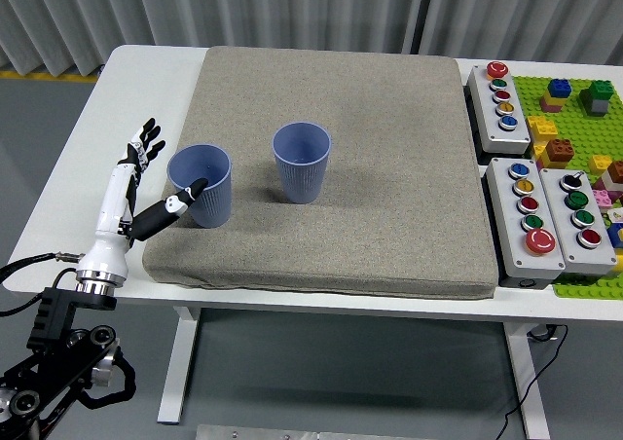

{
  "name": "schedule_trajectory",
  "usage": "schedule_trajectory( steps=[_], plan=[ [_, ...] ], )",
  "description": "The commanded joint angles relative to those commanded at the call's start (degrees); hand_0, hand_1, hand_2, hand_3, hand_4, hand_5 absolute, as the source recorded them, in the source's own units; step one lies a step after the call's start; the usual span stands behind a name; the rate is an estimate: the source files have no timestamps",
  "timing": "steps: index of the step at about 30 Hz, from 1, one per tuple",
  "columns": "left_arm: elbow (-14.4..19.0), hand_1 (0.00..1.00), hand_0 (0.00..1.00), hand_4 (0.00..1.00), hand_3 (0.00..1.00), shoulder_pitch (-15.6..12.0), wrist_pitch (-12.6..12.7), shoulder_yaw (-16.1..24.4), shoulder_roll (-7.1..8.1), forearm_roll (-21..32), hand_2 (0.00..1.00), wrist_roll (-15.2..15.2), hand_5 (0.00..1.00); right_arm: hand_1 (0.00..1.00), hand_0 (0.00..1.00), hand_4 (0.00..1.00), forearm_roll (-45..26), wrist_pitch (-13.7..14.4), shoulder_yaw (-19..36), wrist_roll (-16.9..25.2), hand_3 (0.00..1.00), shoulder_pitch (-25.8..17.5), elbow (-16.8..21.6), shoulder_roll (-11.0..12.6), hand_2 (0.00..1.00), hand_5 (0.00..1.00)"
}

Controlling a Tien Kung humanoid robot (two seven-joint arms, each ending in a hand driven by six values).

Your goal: Pick cup pour cup place

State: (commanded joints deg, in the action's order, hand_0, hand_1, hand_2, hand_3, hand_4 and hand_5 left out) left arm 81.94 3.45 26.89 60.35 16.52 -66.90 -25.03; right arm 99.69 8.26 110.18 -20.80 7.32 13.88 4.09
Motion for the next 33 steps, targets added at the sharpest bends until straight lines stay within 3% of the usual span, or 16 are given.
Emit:
schedule_trajectory(
  steps=[2,3,9,10,15,33],
  plan=[
    [0.5,0.904,0.911,0.998,0.998,0.3,-1.2,0.9,-0.16,2.3,0.998,0.2,0.499,0.604,0.641,0.002,-0.1,0.1,0.0,0.0,0.587,0.0,0.0,0.0,0.510,0.002],
    [0.4,0.821,0.837,0.977,0.978,0.6,-2.0,1.5,-0.27,4.1,0.941,0.0,0.845,0.605,0.641,0.002,-0.2,0.1,-0.1,0.0,0.587,0.1,0.0,0.0,0.509,0.002],
    [-0.9,0.821,0.837,0.977,0.978,1.6,-5.7,5.2,-1.48,13.3,0.941,-0.3,0.845,0.605,0.641,0.002,-0.5,0.2,-0.2,0.0,0.587,0.1,0.0,0.0,0.509,0.002],
    [-1.1,0.785,0.804,0.857,0.880,1.8,-5.8,5.8,-1.69,14.5,0.863,-0.5,0.998,0.604,0.642,0.002,-0.6,0.2,-0.2,-0.1,0.587,0.1,0.0,-0.1,0.510,0.002],
    [-1.4,0.785,0.804,0.857,0.880,2.0,-6.5,6.8,-2.03,19.2,0.863,-1.3,0.998,0.604,0.642,0.002,-0.4,0.2,-0.2,-0.1,0.587,0.1,0.0,-0.1,0.510,0.002],
    [-1.2,0.786,0.803,0.847,0.894,2.1,-5.9,7.1,-2.05,17.0,0.868,-1.0,0.998,0.604,0.641,0.002,-1.2,0.4,-0.6,-0.1,0.587,0.0,0.0,-0.1,0.510,0.002]
  ],
)
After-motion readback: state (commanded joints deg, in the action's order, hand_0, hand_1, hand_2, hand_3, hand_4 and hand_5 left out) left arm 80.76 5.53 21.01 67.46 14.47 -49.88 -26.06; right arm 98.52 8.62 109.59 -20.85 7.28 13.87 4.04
